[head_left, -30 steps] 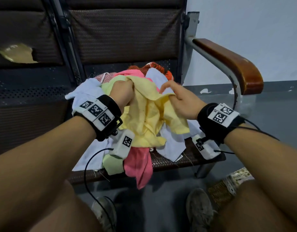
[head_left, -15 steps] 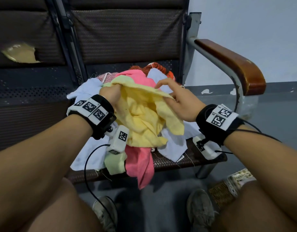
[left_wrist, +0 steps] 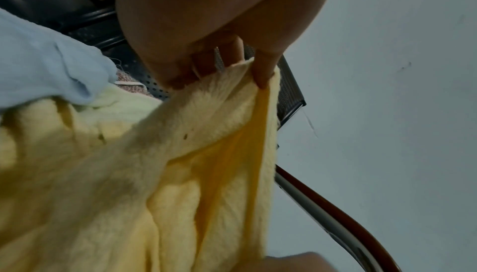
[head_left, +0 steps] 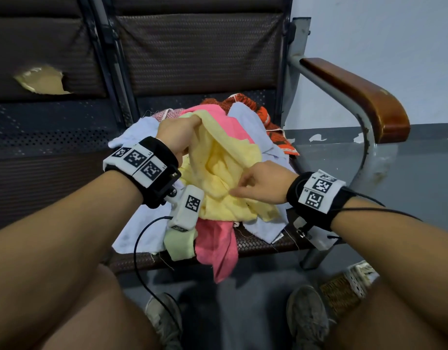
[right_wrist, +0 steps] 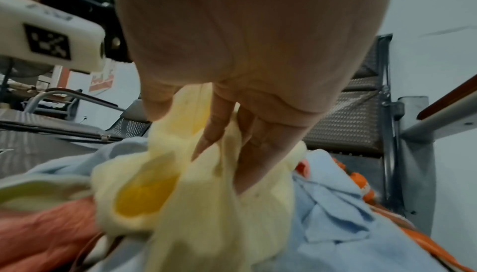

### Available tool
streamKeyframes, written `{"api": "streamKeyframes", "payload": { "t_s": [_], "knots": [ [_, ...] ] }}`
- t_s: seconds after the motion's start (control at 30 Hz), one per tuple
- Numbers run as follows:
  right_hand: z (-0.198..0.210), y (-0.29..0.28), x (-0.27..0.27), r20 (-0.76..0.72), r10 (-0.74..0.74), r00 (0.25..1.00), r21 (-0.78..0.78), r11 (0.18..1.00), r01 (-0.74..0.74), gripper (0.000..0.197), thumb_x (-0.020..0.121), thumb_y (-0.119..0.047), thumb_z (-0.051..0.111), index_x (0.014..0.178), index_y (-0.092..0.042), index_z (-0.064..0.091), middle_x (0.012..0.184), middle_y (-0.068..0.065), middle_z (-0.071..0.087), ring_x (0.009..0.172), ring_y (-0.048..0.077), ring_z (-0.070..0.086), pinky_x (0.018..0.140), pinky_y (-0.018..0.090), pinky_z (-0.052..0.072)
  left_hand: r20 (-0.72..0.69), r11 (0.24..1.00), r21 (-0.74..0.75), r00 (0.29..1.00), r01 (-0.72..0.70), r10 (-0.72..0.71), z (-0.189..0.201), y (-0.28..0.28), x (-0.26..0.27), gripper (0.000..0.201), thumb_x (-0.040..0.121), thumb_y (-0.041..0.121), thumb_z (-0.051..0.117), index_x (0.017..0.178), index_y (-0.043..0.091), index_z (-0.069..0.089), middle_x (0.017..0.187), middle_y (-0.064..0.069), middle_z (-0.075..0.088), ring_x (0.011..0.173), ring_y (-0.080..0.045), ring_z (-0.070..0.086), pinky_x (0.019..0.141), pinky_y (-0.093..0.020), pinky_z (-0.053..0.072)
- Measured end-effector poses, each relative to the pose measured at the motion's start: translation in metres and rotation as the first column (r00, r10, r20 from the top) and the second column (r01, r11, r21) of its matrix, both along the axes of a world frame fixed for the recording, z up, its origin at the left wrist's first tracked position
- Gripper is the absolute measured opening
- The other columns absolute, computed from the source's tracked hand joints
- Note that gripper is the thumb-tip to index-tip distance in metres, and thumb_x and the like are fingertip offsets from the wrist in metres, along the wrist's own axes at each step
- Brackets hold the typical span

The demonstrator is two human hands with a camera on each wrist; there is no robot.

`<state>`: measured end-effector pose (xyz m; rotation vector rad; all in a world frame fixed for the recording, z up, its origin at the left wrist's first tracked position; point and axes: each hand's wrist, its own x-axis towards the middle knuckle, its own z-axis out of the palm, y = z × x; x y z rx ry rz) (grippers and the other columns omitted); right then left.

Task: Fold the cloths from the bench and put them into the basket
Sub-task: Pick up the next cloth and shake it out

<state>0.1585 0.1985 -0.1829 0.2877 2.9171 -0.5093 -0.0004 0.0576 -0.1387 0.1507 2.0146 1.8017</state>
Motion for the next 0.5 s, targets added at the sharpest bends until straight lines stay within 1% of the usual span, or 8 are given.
{"api": "streamKeyframes", "payload": {
  "t_s": [0.03,0.07,0.17,0.23,0.3,0.4,0.43,0.5],
  "knots": [
    [-0.004,-0.003,0.0,0.024,-0.006,1.0,0.033,0.999,0.005,0.046,0.08,-0.072,0.06,0.09,-0.028,0.073,0.083,-0.01,0.069,0.081,0.011,0.062,0.071,0.032,0.051,0.014,1.0,0.018,1.0,0.005,-0.005,0.002,0.001,0.001,0.033,0.09,0.025,0.061,0.117,0.007,0.066,0.106,-0.006,0.07,0.094,-0.021,0.065,0.083,-0.032,0.053],
    [-0.008,-0.007,-0.001,0.028,-0.002,1.0,0.084,0.996,-0.001,0.046,0.078,-0.072,0.063,0.087,-0.028,0.072,0.082,-0.01,0.069,0.079,0.011,0.062,0.068,0.032,0.051,0.031,0.999,0.033,0.999,0.014,-0.015,0.002,0.001,0.002,0.032,0.092,0.027,0.058,0.118,0.01,0.066,0.107,-0.004,0.071,0.095,-0.021,0.065,0.084,-0.032,0.053],
    [-0.014,-0.013,-0.004,0.004,0.025,1.0,0.209,0.978,-0.025,0.021,0.087,-0.043,0.065,0.085,-0.023,0.07,0.084,-0.003,0.07,0.084,0.021,0.066,0.065,0.029,0.048,0.053,0.999,0.043,0.998,0.019,-0.022,0.0,0.001,0.002,0.031,0.096,0.023,0.051,0.12,0.01,0.066,0.094,-0.003,0.069,0.087,-0.021,0.065,0.077,-0.031,0.055],
    [-0.01,-0.009,-0.007,-0.041,0.005,0.999,0.191,0.982,0.002,0.018,0.093,-0.031,0.057,0.081,-0.019,0.063,0.08,0.002,0.064,0.084,0.027,0.064,0.067,0.03,0.046,0.041,1.0,0.018,0.999,-0.007,0.006,-0.001,-0.002,-0.002,0.037,0.097,0.022,0.049,0.128,0.006,0.061,0.096,-0.004,0.066,0.09,-0.023,0.063,0.082,-0.036,0.056],
    [-0.003,0.0,-0.009,-0.16,-0.094,0.983,0.084,0.99,0.109,0.024,0.098,-0.024,0.049,0.081,-0.01,0.057,0.081,0.007,0.06,0.083,0.029,0.06,0.072,0.033,0.047,0.043,0.999,0.016,0.999,-0.033,0.032,-0.002,-0.007,-0.008,0.041,0.093,0.028,0.053,0.127,0.006,0.061,0.107,-0.006,0.069,0.096,-0.024,0.066,0.088,-0.04,0.056],
    [0.007,0.02,-0.006,-0.331,-0.371,0.868,-0.328,0.907,0.264,0.031,0.103,-0.018,0.037,0.081,-0.001,0.051,0.08,0.009,0.052,0.08,0.022,0.048,0.076,0.036,0.041,0.021,0.999,-0.032,0.999,-0.031,0.031,-0.008,-0.01,-0.016,0.044,0.08,0.029,0.072,0.118,0.008,0.064,0.099,-0.007,0.07,0.085,-0.023,0.067,0.075,-0.035,0.055],
    [0.011,0.025,-0.004,-0.349,-0.421,0.837,-0.428,0.866,0.258,0.034,0.104,-0.022,0.037,0.082,0.0,0.052,0.079,0.006,0.051,0.079,0.02,0.048,0.076,0.037,0.042,-0.008,0.998,-0.066,1.0,-0.018,0.017,-0.011,-0.011,-0.018,0.038,0.078,0.025,0.075,0.112,0.009,0.066,0.094,-0.007,0.069,0.081,-0.022,0.065,0.072,-0.034,0.055],
    [0.017,0.035,0.002,-0.386,-0.414,0.824,-0.466,0.859,0.213,0.042,0.102,-0.039,0.049,0.084,-0.005,0.063,0.077,-0.003,0.058,0.075,0.016,0.056,0.075,0.034,0.047,-0.053,0.995,-0.094,0.998,-0.024,0.019,-0.018,-0.012,-0.022,0.017,0.081,0.021,0.073,0.096,0.015,0.067,0.082,-0.004,0.066,0.073,-0.02,0.063,0.062,-0.028,0.055]
  ]
}}
